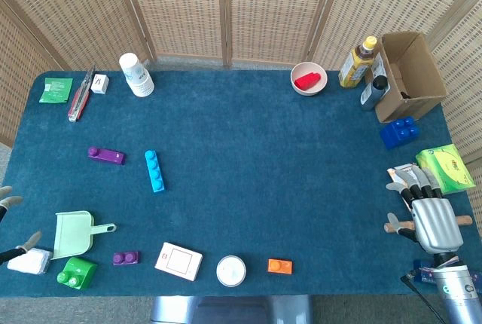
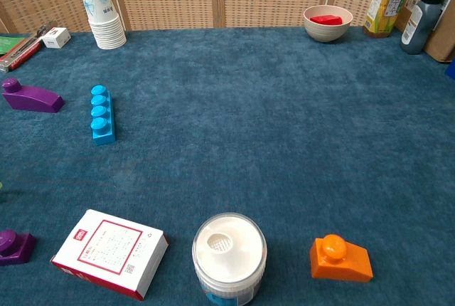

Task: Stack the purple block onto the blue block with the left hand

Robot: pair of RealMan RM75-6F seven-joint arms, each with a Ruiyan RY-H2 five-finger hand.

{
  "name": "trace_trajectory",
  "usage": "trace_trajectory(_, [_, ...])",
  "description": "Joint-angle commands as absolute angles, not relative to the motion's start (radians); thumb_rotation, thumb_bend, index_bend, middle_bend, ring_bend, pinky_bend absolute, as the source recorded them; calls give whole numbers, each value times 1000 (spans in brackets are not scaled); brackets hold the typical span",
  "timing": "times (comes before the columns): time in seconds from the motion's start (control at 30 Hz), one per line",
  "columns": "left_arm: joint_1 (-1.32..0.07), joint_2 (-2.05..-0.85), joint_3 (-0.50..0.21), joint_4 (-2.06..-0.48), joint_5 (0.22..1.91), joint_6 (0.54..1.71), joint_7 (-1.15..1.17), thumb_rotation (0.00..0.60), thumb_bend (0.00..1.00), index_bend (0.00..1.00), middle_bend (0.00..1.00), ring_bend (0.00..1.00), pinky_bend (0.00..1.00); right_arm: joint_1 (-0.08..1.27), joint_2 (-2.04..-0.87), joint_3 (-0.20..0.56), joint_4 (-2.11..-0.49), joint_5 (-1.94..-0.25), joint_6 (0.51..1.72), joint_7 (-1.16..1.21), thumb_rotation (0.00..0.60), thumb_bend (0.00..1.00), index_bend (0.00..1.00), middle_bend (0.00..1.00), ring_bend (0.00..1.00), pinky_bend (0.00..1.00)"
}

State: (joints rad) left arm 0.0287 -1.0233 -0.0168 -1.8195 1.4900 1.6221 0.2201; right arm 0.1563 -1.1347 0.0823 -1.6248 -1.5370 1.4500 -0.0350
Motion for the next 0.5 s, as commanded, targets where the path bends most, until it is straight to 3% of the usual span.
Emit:
trace_trajectory(0.03, [24, -1029, -18, -1812, 1483, 1608, 216, 440, 238, 285, 217, 142, 0, 157, -1134, 84, -1628, -1533, 1449, -39, 600, 286, 309, 176, 0, 79])
trace_trajectory(0.5, [11, -1005, -25, -1815, 1493, 1586, 177, 440, 237, 285, 217, 140, 0, 142, -1134, 80, -1625, -1535, 1473, -13, 600, 285, 309, 176, 0, 80])
